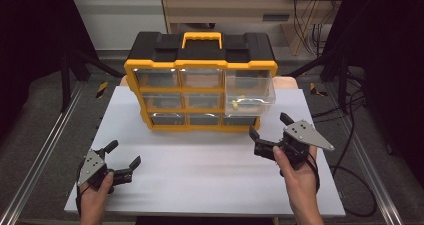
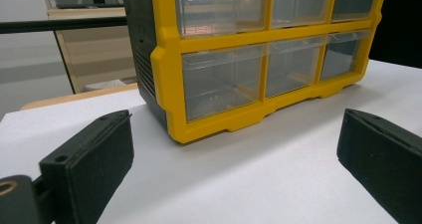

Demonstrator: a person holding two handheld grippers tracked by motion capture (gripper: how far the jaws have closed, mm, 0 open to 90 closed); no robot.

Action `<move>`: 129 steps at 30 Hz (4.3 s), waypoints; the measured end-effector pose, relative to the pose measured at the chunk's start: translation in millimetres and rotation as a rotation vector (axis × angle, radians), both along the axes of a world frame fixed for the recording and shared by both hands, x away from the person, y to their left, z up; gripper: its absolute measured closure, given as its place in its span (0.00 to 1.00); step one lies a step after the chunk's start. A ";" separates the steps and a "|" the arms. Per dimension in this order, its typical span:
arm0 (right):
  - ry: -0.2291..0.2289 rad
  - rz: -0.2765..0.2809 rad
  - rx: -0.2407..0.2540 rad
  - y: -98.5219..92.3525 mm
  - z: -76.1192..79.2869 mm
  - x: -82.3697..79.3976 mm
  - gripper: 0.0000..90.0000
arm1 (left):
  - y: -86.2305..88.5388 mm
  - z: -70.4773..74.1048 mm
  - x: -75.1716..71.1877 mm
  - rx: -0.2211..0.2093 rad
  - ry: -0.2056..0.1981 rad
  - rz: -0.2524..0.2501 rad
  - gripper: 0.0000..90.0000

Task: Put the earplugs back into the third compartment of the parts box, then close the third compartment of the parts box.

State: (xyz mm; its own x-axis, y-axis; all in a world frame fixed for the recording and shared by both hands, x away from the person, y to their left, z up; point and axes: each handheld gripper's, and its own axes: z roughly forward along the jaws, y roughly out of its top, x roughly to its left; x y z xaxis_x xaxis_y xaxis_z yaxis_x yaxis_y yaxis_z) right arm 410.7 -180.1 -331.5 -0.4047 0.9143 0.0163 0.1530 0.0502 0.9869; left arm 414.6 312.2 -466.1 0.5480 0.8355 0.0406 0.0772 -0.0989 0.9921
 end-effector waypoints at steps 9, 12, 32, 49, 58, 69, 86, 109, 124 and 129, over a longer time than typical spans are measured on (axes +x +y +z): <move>0.040 0.018 -0.016 2.4 -17.0 -2.5 0.04 | 0.4 0.1 -0.5 -0.001 -0.001 0.001 0.01; 0.050 0.022 -0.016 2.2 -21.5 -3.1 0.04 | 0.9 0.0 -1.0 0.000 -0.001 0.002 0.01; 0.090 0.030 0.004 16.1 -28.2 -1.5 0.19 | 1.0 -0.2 -0.2 0.003 -0.001 0.004 0.01; 0.036 0.059 0.020 17.4 -20.2 -2.8 0.80 | 0.8 -0.5 -0.2 0.006 0.001 0.005 0.01; 0.003 0.084 0.033 21.7 -9.4 1.2 1.00 | -0.4 -0.1 -0.5 0.012 -0.001 0.003 0.01; -0.005 0.111 0.059 28.3 5.7 14.7 1.00 | 0.0 -0.3 0.2 0.009 0.000 0.002 0.01; 0.004 0.088 0.044 30.3 12.9 31.4 1.00 | -0.2 -0.6 0.7 0.006 0.001 0.002 0.01; 0.030 0.084 0.035 28.0 19.7 47.1 1.00 | 1.7 0.2 -0.2 -0.010 -0.001 0.002 0.01; 0.057 0.053 0.029 32.2 22.2 61.4 1.00 | -0.8 0.6 0.3 -0.004 -0.001 -0.003 0.01; 0.069 0.048 0.022 33.7 24.4 66.2 1.00 | -0.1 -0.2 1.1 -0.007 0.003 0.001 0.01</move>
State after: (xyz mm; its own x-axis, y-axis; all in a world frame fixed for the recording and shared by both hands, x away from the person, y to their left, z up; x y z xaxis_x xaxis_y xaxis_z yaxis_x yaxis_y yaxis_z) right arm 476.9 -146.5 -307.1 -0.4455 0.8929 0.0652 0.2188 0.0379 0.9750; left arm 415.7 312.1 -466.4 0.5472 0.8363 0.0333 0.0798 -0.0917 0.9926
